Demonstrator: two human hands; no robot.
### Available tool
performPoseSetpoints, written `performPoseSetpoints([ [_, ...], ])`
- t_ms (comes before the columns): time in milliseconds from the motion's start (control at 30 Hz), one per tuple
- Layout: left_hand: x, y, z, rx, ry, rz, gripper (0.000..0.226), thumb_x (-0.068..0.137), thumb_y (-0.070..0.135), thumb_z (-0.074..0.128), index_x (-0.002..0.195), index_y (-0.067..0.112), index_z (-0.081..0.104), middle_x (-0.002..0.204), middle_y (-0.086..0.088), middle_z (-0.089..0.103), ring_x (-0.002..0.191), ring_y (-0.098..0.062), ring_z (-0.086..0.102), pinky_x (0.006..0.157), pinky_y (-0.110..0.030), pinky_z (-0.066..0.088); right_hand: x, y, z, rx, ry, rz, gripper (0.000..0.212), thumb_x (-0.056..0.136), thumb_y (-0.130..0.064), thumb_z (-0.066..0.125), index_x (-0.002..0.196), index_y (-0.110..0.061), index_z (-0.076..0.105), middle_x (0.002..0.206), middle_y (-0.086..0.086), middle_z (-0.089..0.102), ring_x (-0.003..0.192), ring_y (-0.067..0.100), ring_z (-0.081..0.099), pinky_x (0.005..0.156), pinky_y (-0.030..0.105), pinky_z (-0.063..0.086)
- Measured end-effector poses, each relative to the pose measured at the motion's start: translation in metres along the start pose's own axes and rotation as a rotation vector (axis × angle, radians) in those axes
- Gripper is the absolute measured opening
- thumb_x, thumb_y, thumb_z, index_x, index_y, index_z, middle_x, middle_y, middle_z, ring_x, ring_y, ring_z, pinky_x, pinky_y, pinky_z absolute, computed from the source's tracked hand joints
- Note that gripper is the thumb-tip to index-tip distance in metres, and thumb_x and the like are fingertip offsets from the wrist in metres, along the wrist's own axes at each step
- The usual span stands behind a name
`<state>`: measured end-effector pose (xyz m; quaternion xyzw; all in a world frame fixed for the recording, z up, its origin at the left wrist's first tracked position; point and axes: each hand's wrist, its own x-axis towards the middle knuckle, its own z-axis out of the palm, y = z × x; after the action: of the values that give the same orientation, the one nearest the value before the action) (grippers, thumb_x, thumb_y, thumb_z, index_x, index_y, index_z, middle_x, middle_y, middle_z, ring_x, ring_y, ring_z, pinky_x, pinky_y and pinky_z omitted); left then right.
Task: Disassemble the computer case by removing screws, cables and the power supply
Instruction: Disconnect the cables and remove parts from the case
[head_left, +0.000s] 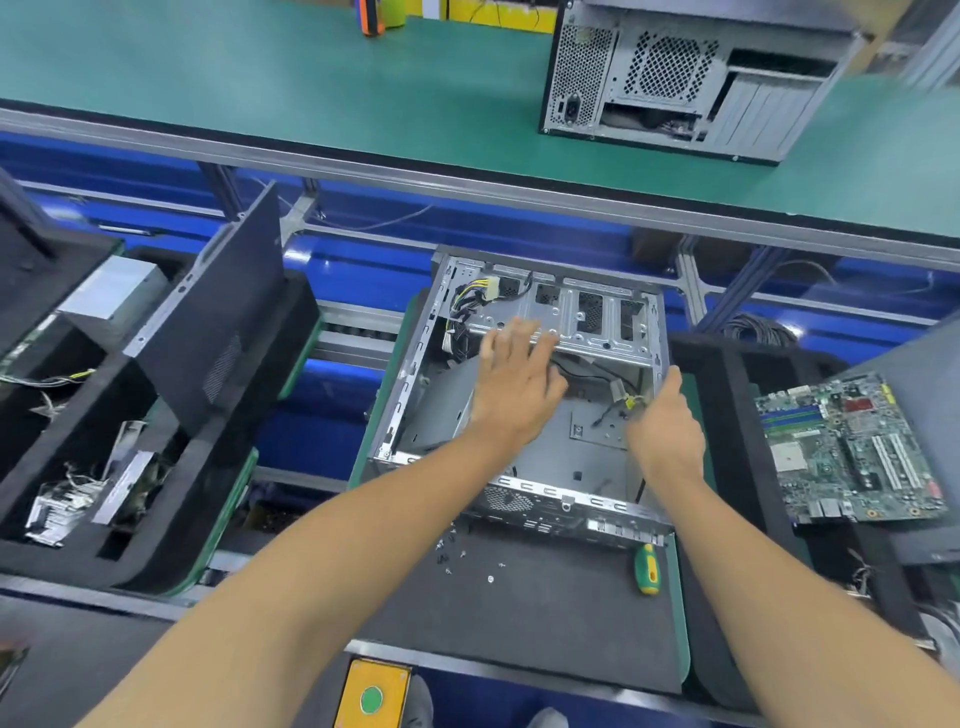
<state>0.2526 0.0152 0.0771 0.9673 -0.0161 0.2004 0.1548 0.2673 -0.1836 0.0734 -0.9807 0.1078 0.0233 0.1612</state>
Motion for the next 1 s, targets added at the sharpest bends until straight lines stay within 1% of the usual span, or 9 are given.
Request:
performPoseSetpoints([
  [67, -0.004, 0.001, -0.003, 0.134, 0.035, -0.207, 0.045, 0.087, 0.033, 0.055, 0.127, 0.012, 0.048, 0.135, -0.014, 0.047, 0.123, -0.034, 0.044, 0.107, -0.05, 0.038, -0.001, -0.001, 0.0, -0.001, -0.001, -0.001, 0.092, 0.092, -0.012, 0.064, 0.161, -0.013, 0.004, 0.135, 0.021, 0.054, 0.093, 0.041, 0.066, 0.065, 0.041, 0.05],
  [133, -0.004, 0.001, -0.007, 0.22, -0.117, -0.281, 0.061, 0.083, 0.037, 0.062, 0.132, 0.011, 0.036, 0.138, -0.015, 0.042, 0.119, -0.035, 0.043, 0.094, -0.045, 0.048, 0.0, -0.002, 0.0, 0.002, -0.002, 0.01, 0.089, 0.092, -0.011, 0.061, 0.161, -0.013, 0.005, 0.135, 0.02, 0.054, 0.091, 0.04, 0.065, 0.062, 0.039, 0.046],
  [267, 0.002, -0.005, -0.012, 0.286, -0.372, -0.304, 0.093, 0.075, 0.052, 0.077, 0.141, 0.02, 0.02, 0.145, -0.015, 0.026, 0.113, -0.036, 0.044, 0.086, -0.04, 0.052, 0.0, -0.002, -0.001, 0.01, -0.015, 0.015, 0.09, 0.091, -0.009, 0.06, 0.161, -0.013, 0.005, 0.137, 0.02, 0.053, 0.085, 0.038, 0.062, 0.061, 0.037, 0.042],
  [367, -0.003, -0.012, -0.013, 0.278, -0.486, -0.279, 0.101, 0.07, 0.05, 0.084, 0.143, 0.027, 0.017, 0.148, -0.016, 0.011, 0.12, -0.041, 0.044, 0.083, -0.043, 0.056, -0.002, -0.002, -0.001, 0.03, -0.023, 0.026, 0.089, 0.09, -0.009, 0.06, 0.161, -0.014, 0.006, 0.137, 0.02, 0.052, 0.08, 0.036, 0.059, 0.057, 0.035, 0.039],
  [433, -0.005, -0.017, -0.018, 0.273, -0.505, -0.285, 0.094, 0.072, 0.052, 0.08, 0.139, 0.028, 0.019, 0.144, -0.019, 0.018, 0.121, -0.044, 0.047, 0.078, -0.043, 0.058, -0.001, -0.003, -0.001, 0.034, -0.029, 0.036, 0.088, 0.091, -0.009, 0.058, 0.161, -0.015, 0.005, 0.139, 0.019, 0.051, 0.08, 0.035, 0.059, 0.054, 0.035, 0.036],
  [567, 0.002, -0.03, -0.031, 0.265, -0.508, -0.295, 0.085, 0.072, 0.061, 0.077, 0.13, 0.023, 0.027, 0.132, -0.019, 0.035, 0.091, -0.034, 0.059, 0.059, -0.036, 0.047, -0.001, -0.005, -0.003, 0.052, -0.038, 0.041, 0.087, 0.092, -0.014, 0.059, 0.161, -0.015, 0.005, 0.142, 0.017, 0.05, 0.093, 0.04, 0.065, 0.06, 0.037, 0.04],
  [667, 0.007, -0.039, -0.038, 0.253, -0.513, -0.287, 0.09, 0.072, 0.062, 0.076, 0.134, 0.019, 0.029, 0.138, -0.022, 0.035, 0.076, -0.031, 0.061, 0.058, -0.035, 0.048, -0.002, -0.005, -0.005, 0.064, -0.045, 0.038, 0.088, 0.091, -0.017, 0.058, 0.161, -0.013, 0.004, 0.143, 0.017, 0.048, 0.099, 0.043, 0.064, 0.066, 0.04, 0.043],
  [833, 0.015, -0.031, -0.051, 0.204, -0.457, -0.207, 0.092, 0.067, 0.063, 0.078, 0.134, 0.021, 0.033, 0.135, -0.015, 0.032, 0.068, -0.027, 0.057, 0.058, -0.034, 0.05, -0.001, -0.005, -0.006, 0.052, -0.06, 0.026, 0.084, 0.094, -0.019, 0.051, 0.161, -0.011, 0.0, 0.147, 0.018, 0.044, 0.105, 0.042, 0.062, 0.071, 0.042, 0.047],
  [1000, 0.032, -0.028, -0.084, -0.071, -0.423, -0.272, 0.071, 0.06, 0.066, 0.073, 0.113, 0.035, 0.037, 0.118, 0.0, 0.037, 0.074, -0.023, 0.058, 0.069, -0.036, 0.046, -0.004, -0.006, -0.009, 0.059, -0.07, 0.011, 0.083, 0.096, -0.022, 0.049, 0.161, -0.011, -0.001, 0.147, 0.018, 0.043, 0.104, 0.041, 0.063, 0.08, 0.047, 0.055],
])
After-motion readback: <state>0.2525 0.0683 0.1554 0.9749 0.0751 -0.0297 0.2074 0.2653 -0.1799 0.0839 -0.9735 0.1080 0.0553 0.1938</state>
